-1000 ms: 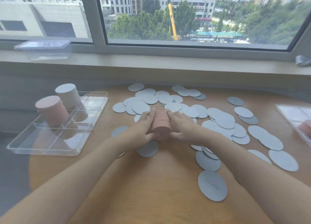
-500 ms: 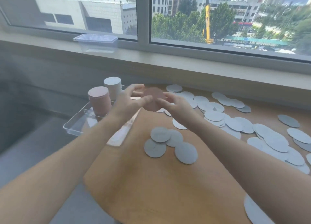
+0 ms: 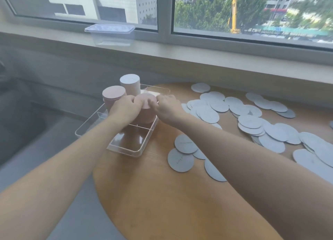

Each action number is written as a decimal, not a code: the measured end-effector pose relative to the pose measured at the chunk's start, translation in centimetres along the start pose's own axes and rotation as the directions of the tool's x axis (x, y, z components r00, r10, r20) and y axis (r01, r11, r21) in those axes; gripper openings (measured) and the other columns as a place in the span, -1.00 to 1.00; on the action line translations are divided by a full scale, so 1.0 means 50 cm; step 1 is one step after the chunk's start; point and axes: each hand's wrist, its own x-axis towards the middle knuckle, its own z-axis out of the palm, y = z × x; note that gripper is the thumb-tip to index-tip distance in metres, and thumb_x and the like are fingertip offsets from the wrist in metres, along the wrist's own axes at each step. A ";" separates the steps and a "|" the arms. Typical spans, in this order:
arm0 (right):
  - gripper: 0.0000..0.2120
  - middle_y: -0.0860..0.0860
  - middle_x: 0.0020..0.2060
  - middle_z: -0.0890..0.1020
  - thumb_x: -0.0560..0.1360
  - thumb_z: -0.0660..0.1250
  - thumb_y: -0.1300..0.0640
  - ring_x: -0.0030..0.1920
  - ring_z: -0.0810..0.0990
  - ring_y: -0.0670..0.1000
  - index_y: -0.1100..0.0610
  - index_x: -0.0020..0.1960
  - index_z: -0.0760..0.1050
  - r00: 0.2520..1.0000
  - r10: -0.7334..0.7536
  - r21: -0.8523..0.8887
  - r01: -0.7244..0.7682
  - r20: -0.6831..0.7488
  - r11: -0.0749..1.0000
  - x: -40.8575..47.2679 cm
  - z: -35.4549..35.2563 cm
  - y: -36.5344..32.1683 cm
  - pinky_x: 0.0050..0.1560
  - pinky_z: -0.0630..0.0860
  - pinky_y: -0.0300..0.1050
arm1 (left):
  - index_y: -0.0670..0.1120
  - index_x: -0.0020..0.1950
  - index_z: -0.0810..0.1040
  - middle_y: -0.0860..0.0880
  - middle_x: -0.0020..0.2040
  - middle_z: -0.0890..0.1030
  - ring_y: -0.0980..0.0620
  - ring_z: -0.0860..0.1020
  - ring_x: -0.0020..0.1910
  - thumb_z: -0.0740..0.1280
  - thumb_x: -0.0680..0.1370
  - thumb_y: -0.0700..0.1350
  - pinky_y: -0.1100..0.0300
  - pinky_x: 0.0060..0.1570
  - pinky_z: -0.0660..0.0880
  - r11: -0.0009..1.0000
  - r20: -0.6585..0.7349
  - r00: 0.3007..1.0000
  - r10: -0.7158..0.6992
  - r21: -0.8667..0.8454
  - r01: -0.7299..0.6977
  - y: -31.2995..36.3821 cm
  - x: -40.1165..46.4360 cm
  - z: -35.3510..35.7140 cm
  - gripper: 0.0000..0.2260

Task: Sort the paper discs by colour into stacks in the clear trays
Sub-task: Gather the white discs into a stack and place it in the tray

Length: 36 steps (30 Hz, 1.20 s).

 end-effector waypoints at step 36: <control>-0.75 -0.13 0.00 0.57 0.61 0.20 -0.05 0.04 0.53 0.00 0.04 0.08 0.58 0.902 -0.030 -0.047 0.010 -0.430 0.999 -0.739 -0.198 0.499 0.14 0.41 -0.04 | 0.09 0.42 0.42 0.15 0.36 0.41 0.08 0.36 0.29 0.26 0.52 0.31 0.20 0.30 0.34 0.317 0.419 0.272 0.866 -0.041 -0.948 0.269 -0.493 0.398 -0.46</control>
